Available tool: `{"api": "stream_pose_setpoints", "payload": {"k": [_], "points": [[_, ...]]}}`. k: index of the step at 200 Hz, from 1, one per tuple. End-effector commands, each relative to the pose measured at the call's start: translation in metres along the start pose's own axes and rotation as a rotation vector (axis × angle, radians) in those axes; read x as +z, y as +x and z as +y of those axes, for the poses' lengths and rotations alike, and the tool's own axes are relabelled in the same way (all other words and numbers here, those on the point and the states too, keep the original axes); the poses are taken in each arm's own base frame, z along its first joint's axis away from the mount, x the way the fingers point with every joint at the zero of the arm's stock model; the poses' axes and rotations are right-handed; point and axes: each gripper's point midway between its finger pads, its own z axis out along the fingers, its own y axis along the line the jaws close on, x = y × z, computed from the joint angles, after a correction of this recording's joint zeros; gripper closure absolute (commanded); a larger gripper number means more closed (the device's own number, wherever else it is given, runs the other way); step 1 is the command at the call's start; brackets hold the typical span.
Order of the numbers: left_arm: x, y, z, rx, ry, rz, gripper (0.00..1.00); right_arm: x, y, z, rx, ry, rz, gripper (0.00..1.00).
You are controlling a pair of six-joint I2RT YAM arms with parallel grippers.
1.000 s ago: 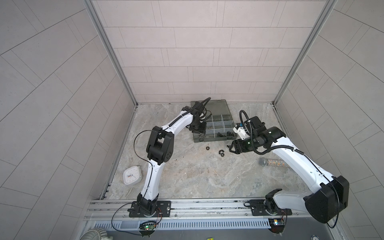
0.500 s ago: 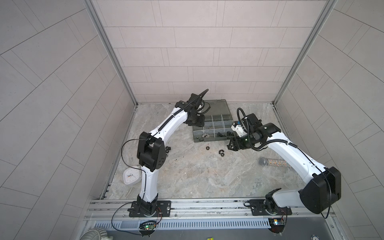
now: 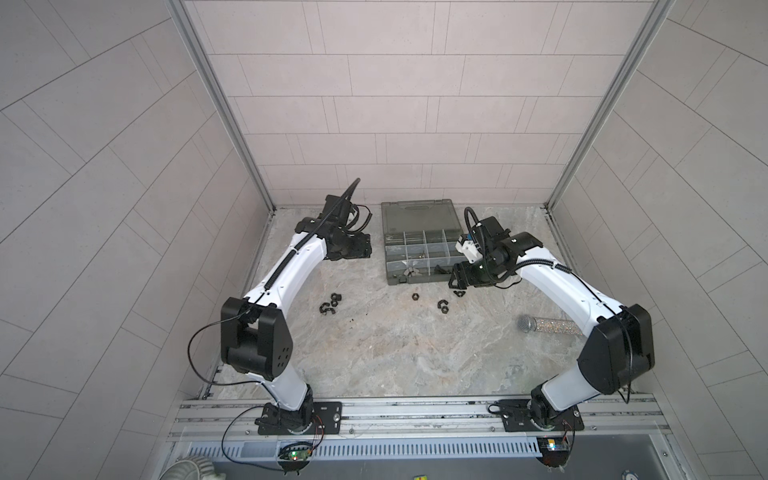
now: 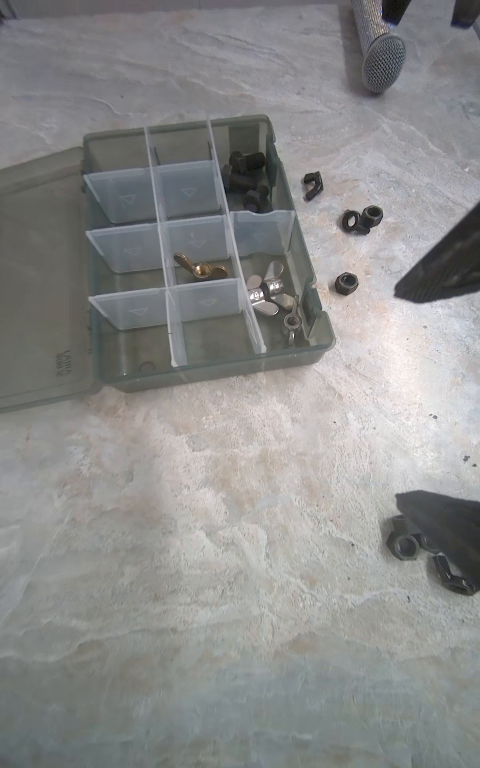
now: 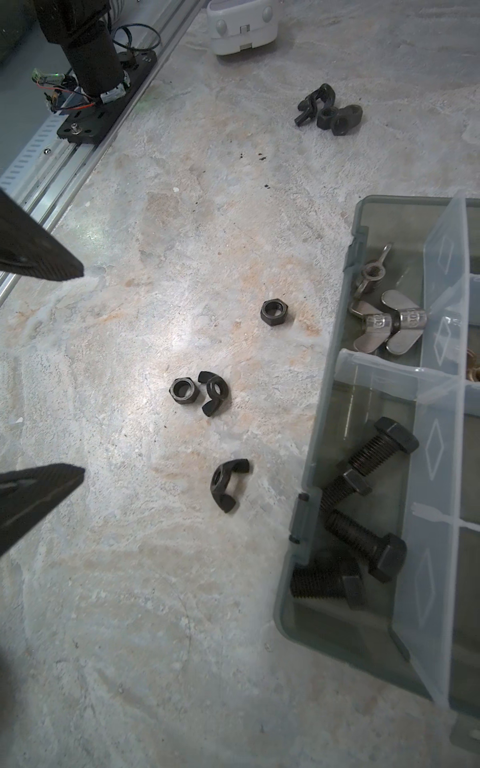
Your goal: Sort the screws and nuts into containers
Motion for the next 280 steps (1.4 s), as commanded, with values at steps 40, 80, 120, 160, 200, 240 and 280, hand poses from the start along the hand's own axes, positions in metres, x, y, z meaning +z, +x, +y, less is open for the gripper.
{"api": "stream_pose_setpoints", "payload": {"k": [40,80,120,160,200,240,280], "points": [[-0.031,-0.013,-0.007,-0.016,0.085,-0.13,0.14,0.014,-0.037,0.002,0.026,-0.003,-0.017,0.29],[-0.032,-0.01,-0.007,-0.034,0.112,-0.144,0.14,0.031,-0.063,-0.01,0.049,0.066,-0.011,0.29],[-0.038,-0.01,-0.009,-0.025,0.122,-0.162,0.14,0.037,-0.08,-0.021,0.058,0.127,-0.009,0.3],[-0.027,-0.011,-0.019,-0.058,0.194,-0.142,0.14,0.033,-0.078,-0.038,0.077,0.159,-0.004,0.3],[-0.009,-0.027,-0.032,-0.146,0.242,-0.137,0.14,0.027,-0.066,-0.061,0.125,0.181,0.009,0.3],[0.015,-0.039,-0.08,-0.07,0.276,-0.079,0.14,0.022,-0.047,-0.079,0.178,0.219,0.011,0.3],[0.04,-0.042,-0.116,0.022,0.33,-0.003,0.14,0.036,-0.032,-0.079,0.203,0.194,0.026,0.35]]}}
